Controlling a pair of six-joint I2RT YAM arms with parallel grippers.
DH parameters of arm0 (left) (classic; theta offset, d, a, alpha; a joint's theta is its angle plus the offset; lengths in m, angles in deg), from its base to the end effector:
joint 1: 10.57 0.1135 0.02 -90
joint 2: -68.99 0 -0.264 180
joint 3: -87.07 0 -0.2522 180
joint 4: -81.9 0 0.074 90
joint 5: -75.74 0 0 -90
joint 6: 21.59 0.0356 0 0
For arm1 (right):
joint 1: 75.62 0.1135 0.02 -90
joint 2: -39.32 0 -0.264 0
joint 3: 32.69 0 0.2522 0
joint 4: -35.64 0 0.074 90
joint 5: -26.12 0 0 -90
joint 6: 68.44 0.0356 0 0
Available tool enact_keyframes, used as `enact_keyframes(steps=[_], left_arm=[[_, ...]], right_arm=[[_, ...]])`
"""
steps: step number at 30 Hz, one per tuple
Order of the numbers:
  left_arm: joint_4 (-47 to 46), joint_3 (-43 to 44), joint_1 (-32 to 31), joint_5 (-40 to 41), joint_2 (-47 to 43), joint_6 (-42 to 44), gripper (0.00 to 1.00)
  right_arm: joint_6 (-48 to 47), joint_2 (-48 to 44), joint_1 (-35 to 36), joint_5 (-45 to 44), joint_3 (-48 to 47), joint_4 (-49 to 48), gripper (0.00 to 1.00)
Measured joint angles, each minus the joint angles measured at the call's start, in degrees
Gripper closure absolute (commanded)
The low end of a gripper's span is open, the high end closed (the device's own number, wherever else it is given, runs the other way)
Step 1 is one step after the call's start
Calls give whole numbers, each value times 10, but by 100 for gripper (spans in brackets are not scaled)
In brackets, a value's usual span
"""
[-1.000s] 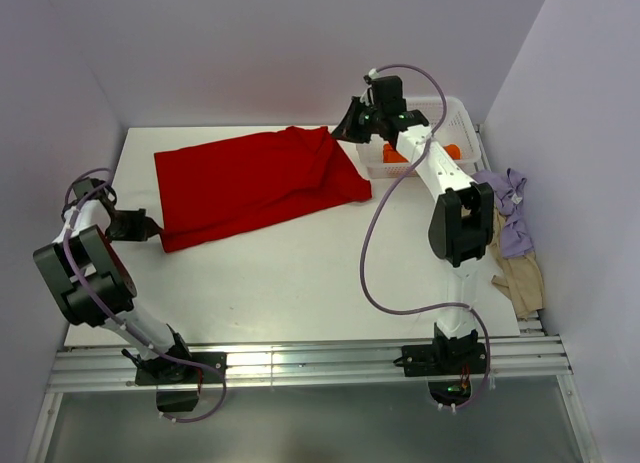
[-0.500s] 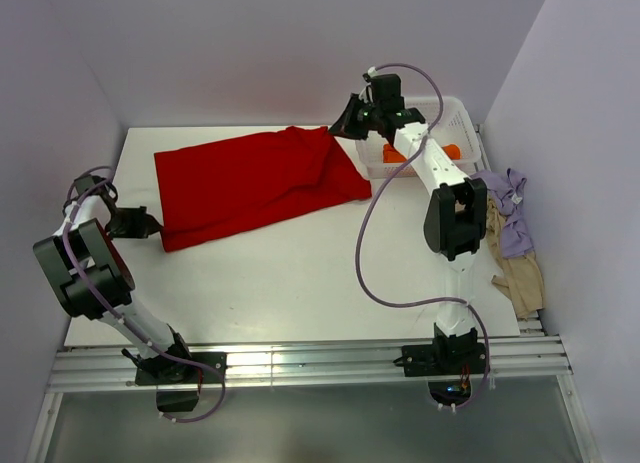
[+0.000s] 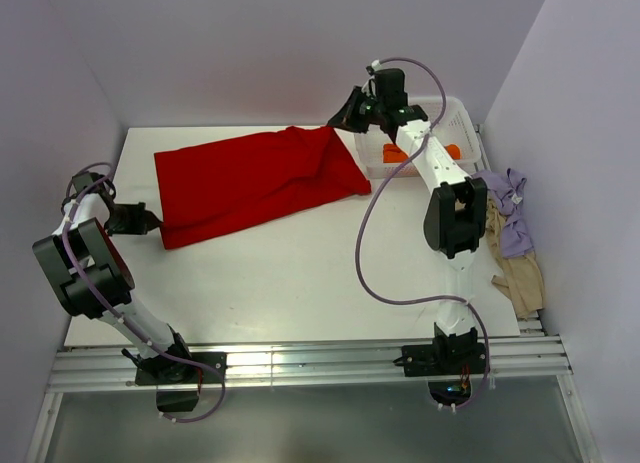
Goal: Roll the t-shirts
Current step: Fold the tshirt
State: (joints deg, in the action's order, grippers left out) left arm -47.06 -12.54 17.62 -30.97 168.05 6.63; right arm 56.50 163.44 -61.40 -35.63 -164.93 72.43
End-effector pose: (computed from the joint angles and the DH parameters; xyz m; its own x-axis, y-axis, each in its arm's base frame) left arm 0.3027 0.1506 0.1921 -0.0697 -0.9948 0.0737 -0.9008 0.0310 -0.4331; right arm 0.4904 0.1417 0.3171 -0.7357 0.3340 -0.5892 -0.2410 0.6839 0.6887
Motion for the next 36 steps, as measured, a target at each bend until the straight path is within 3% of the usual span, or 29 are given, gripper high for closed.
enact_keyframes(steps=[3,5,9,10,14,17,21,28,30,33,36], left_arm=[[-9,0,0,-7,0,1,98],[-20,0,0,-13,0,2,87],[-44,-3,0,-25,0,7,73],[-50,-5,0,-28,0,10,61],[-56,-6,0,-32,0,17,39],[-59,-6,0,-34,0,25,31],[-66,-7,1,-36,-2,32,30],[-85,-31,0,-40,-62,74,31],[-118,-71,-5,-49,-101,83,29],[-178,-160,-21,-81,-164,88,17],[-209,-227,-42,-96,-200,89,14]], right_arm=[[4,12,0,3,-9,-8,100],[9,21,0,5,-13,-13,98],[22,37,-2,9,-14,-22,75],[24,38,-4,10,-14,-23,62],[30,39,-8,13,-14,-35,48],[32,39,-10,12,-12,-44,42],[29,27,-10,12,18,-58,42],[12,-110,-10,-17,256,-85,44],[13,-161,-10,-37,334,-98,44],[26,-226,-10,-70,432,-134,39],[48,-274,-10,-98,519,-178,37]])
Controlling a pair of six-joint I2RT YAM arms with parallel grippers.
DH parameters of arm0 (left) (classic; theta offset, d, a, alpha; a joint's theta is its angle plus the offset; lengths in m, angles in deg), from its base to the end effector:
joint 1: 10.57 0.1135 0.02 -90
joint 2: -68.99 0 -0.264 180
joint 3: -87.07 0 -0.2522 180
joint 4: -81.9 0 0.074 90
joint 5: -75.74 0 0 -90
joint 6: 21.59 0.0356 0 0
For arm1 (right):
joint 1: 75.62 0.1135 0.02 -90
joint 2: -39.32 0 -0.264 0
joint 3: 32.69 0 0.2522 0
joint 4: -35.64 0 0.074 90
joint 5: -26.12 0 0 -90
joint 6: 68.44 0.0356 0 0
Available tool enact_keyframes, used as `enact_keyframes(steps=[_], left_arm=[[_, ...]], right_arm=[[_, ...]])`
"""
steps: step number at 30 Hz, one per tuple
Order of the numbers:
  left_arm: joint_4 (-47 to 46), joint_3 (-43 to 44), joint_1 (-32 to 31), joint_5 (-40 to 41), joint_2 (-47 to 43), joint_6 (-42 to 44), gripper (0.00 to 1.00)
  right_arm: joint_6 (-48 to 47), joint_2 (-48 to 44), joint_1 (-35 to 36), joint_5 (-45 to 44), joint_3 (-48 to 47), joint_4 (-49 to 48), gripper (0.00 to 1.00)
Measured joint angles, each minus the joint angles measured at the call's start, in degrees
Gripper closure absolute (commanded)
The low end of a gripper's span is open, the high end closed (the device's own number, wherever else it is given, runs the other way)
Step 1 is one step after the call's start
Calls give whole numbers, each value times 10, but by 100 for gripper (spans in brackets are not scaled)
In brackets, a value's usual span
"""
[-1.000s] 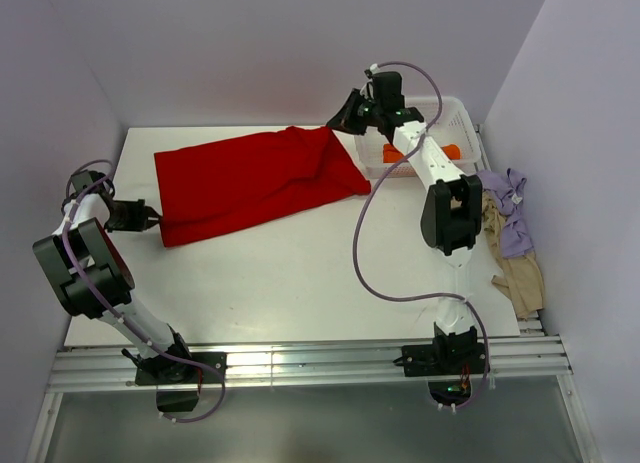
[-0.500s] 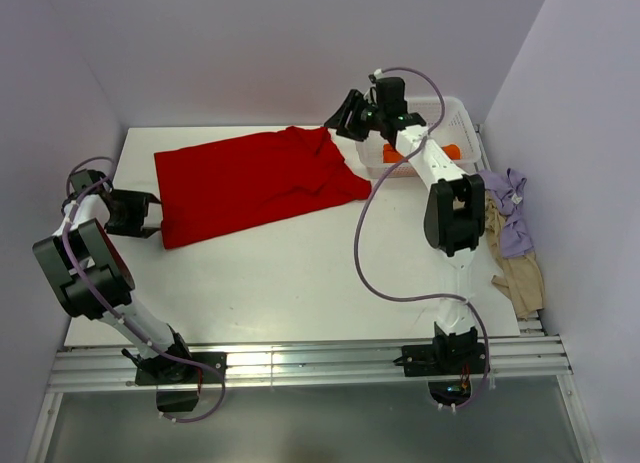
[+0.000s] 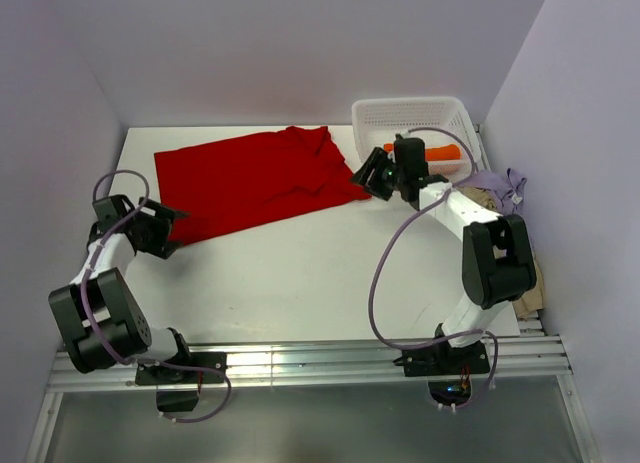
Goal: Roll the t-shirts
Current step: Fold the tshirt
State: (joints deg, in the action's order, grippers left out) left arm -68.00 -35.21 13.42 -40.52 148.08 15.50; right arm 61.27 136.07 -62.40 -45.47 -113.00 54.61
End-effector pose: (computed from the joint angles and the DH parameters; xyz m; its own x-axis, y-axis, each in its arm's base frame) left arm 0.2539 0.0957 0.1980 -0.3410 -0.9348 -0.0996 -0.6381 0.3080 -0.7056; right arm 0.3681 0.0980 0.2418 -0.7327 0.4506 -0.5101 0.0007 0.7499 0.6615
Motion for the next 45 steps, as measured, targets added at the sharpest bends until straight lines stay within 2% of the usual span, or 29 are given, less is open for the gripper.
enact_keyframes(steps=[4,6,10,12,13,21,29,33,35,38,39,41,42,45], left_arm=[[-28,-49,-14,-5,-29,2,14],[-37,-61,-14,-4,-43,3,15],[-54,-81,-14,9,-82,5,15],[-55,-86,-14,21,-97,7,11],[-57,-90,-14,26,-105,8,1],[-109,-129,-13,31,-158,16,1],[-132,-147,-13,32,-153,25,2],[-131,-153,-9,30,-136,25,3],[-131,-154,-7,30,-130,26,8],[-129,-154,-6,36,-120,27,9],[-129,-154,-5,37,-115,26,10],[-124,-154,-5,43,-103,26,11],[-124,-154,-5,45,-99,26,11],[-122,-155,-5,54,-87,26,14]], right_arm=[[30,-16,-2,-31,83,-57,35],[42,-13,-5,-42,108,-73,31],[70,0,-11,-56,137,-125,31],[88,8,-16,-64,155,-163,31],[97,12,-18,-68,163,-178,31],[181,65,-28,-102,205,-299,32],[238,106,-26,-129,209,-377,36],[256,131,-24,-137,197,-402,44],[258,143,-21,-145,187,-407,47],[258,145,-19,-155,184,-402,60],[257,145,-17,-159,182,-398,70],[258,145,-15,-168,179,-395,83],[256,145,-14,-171,178,-395,98],[255,145,-11,-182,178,-395,100]])
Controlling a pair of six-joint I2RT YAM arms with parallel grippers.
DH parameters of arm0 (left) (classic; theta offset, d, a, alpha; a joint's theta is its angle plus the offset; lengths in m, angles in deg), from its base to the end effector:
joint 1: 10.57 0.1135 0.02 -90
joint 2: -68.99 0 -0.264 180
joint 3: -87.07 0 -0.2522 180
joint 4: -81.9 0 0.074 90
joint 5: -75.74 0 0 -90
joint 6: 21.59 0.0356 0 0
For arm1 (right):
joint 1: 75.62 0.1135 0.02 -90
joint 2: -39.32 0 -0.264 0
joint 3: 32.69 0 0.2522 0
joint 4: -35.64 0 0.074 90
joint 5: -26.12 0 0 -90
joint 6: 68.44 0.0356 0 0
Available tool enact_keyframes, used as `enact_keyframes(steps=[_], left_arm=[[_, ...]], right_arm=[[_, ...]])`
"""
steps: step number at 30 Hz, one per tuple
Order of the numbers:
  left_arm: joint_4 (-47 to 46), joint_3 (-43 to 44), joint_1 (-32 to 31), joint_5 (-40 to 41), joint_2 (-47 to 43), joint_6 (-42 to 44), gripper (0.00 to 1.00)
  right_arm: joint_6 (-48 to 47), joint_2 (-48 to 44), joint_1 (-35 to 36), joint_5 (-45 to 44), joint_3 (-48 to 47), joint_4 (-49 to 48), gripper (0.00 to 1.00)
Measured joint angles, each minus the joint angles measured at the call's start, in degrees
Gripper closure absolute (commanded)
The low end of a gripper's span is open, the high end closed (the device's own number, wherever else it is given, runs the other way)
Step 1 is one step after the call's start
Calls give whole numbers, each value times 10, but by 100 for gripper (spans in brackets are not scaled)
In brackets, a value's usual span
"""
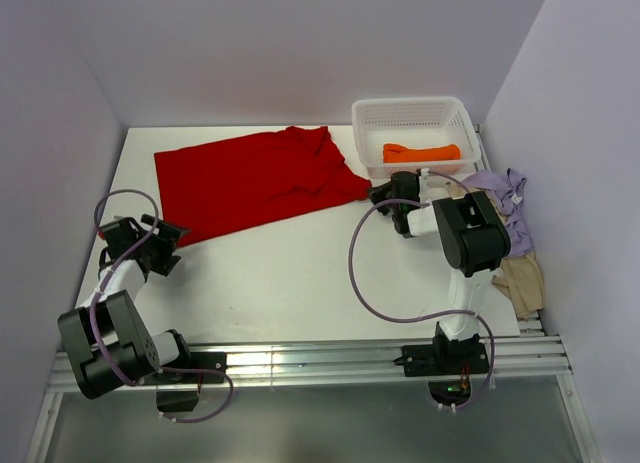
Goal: Roll the t-shirts
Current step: Fold the tshirt
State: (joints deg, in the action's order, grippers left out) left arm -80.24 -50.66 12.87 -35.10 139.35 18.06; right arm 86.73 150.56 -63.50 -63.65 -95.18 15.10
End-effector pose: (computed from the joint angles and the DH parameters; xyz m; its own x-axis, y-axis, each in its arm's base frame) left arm 0.2145 0.0792 0.1663 -0.3093 -0.9184 -0.2468 -0.6001 0.3898 -0.6985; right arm 0.3700 0.0796 0.1181 -0.3878 0.8450 -0.3683 0.3298 0.5003 0.8006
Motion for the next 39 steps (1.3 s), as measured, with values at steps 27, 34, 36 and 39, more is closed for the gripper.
enact_keyframes(steps=[27,34,36,39], left_arm=[[-125,19,0,100,136,-54,61],[-142,55,-2,99,193,-61,100],[-136,61,-2,103,195,-58,100],[-116,62,5,105,186,-46,100]], right_arm=[[-19,-141,6,-50,156,-60,100],[-20,-163,14,-51,174,-56,100],[-20,-171,15,-51,177,-48,100],[-21,-193,15,-49,185,-24,100]])
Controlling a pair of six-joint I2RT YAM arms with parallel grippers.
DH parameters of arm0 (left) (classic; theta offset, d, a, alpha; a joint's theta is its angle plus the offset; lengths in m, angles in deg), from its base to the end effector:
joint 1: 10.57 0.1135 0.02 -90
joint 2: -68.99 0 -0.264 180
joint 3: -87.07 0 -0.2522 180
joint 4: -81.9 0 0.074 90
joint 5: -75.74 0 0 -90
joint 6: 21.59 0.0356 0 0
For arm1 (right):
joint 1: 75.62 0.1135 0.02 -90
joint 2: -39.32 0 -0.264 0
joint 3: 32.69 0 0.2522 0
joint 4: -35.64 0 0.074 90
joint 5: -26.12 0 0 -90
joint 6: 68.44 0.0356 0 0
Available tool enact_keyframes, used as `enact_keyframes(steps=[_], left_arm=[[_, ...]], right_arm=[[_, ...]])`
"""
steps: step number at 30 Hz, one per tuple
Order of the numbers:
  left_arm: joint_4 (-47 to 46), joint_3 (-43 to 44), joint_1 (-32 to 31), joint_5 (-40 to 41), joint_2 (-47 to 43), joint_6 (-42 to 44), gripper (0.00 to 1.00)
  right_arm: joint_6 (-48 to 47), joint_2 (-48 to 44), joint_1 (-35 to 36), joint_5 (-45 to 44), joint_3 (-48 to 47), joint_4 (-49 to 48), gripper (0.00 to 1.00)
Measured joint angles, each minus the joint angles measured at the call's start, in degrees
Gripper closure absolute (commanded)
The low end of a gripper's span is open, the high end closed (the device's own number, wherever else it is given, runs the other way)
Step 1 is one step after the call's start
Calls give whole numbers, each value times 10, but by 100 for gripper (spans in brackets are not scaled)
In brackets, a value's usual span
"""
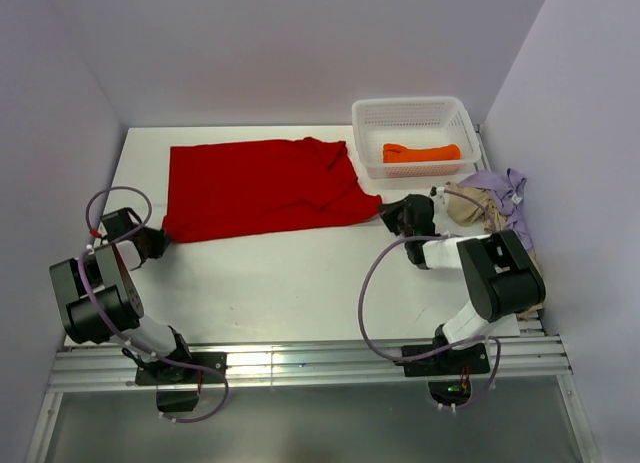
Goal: Roll the t-shirts
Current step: Fold the tshirt
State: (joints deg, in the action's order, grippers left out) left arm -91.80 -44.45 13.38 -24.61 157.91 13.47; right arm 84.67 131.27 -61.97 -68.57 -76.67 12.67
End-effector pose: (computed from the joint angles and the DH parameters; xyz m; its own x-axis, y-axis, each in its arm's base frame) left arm 0.2600 0.1085 0.1345 -0.1475 -0.9466 -0.2866 -0.7095 0.3032 -0.6361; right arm 0.2894 0.0673 0.1437 -0.3313 0.8343 -0.4407 0.2925 0.5349 0.7927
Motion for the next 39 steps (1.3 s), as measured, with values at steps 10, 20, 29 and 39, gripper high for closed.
enact_keyframes(steps=[10,20,29,39], left_arm=[[113,-28,25,-7,-90,28,100],[188,-68,25,-8,-203,38,100],[223,-94,3,-13,-261,44,87],[235,-66,-11,-13,-237,65,47]], right_arm=[[-17,-131,5,-4,74,110,100],[-25,-269,5,-23,147,234,100],[7,-371,6,-39,191,330,72],[-12,-417,6,-79,145,438,40]])
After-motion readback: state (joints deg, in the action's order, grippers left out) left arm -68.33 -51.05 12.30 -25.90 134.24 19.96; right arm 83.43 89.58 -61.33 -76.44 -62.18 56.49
